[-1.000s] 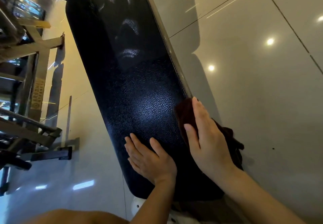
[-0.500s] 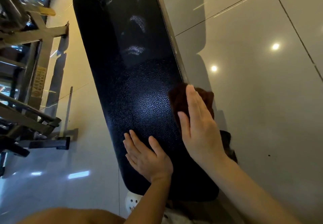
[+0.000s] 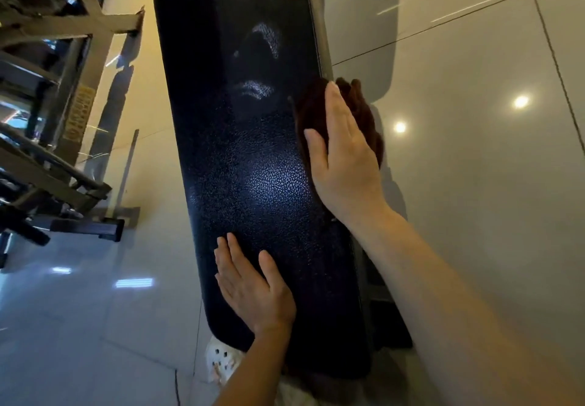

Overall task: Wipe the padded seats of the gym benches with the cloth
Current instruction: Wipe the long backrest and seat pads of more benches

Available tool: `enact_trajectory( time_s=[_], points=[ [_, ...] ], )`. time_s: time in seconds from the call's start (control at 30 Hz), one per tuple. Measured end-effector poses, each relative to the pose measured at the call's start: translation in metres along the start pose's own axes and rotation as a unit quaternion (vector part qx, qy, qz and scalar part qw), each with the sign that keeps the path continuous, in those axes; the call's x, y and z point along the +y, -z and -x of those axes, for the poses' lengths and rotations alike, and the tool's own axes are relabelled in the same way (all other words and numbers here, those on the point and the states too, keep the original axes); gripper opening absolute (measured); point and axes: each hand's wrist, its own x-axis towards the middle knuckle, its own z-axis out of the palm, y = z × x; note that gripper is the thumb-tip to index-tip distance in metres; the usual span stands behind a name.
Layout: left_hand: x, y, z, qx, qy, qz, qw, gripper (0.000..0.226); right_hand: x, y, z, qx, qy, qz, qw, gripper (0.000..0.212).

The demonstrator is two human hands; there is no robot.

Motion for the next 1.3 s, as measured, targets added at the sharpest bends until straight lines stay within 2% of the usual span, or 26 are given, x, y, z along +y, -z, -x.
enact_trajectory(
  time_s=[0.23, 0.33, 0.47, 0.6, 0.8, 0.9, 1.1, 1.2, 1.3],
  points=[
    [0.007, 0.003, 0.000, -0.004, 0.005, -0.020, 1.000, 0.075, 0.021, 0.007, 0.103, -0.026, -0.002, -0.002, 1.000, 0.059],
    [0.004, 0.002, 0.000, 0.001, 0.003, -0.017, 1.000, 0.073, 0.012, 0.009, 0.080, -0.034, -0.019, -0.008, 0.999, 0.059],
    [0.002, 0.001, 0.001, 0.010, 0.005, -0.010, 1.000, 0.071, 0.002, 0.010, 0.006, -0.047, -0.057, -0.055, 0.996, 0.057],
    [0.003, 0.001, 0.000, 0.011, 0.006, -0.006, 1.000, 0.071, -0.003, 0.001, -0.030, -0.010, -0.057, -0.055, 0.997, 0.059],
    [0.004, 0.000, 0.001, 0.009, 0.012, -0.010, 1.000, 0.071, 0.005, 0.009, 0.061, 0.013, -0.024, 0.015, 1.000, 0.057],
    [0.005, 0.001, 0.001, 0.011, 0.008, -0.011, 1.000, 0.070, 0.009, 0.001, 0.091, 0.020, -0.004, -0.007, 1.000, 0.054],
    [0.002, 0.000, 0.001, 0.017, 0.008, -0.012, 1.000, 0.070, 0.008, 0.012, 0.027, -0.038, 0.013, -0.081, 0.996, 0.058],
    [0.003, 0.000, 0.000, 0.020, 0.003, -0.002, 1.000, 0.069, 0.004, 0.008, -0.031, -0.021, 0.027, -0.082, 0.996, 0.058],
    [0.002, 0.000, 0.000, 0.017, 0.007, -0.008, 1.000, 0.068, 0.003, 0.006, -0.039, -0.001, 0.027, -0.080, 0.996, 0.056]
  ],
)
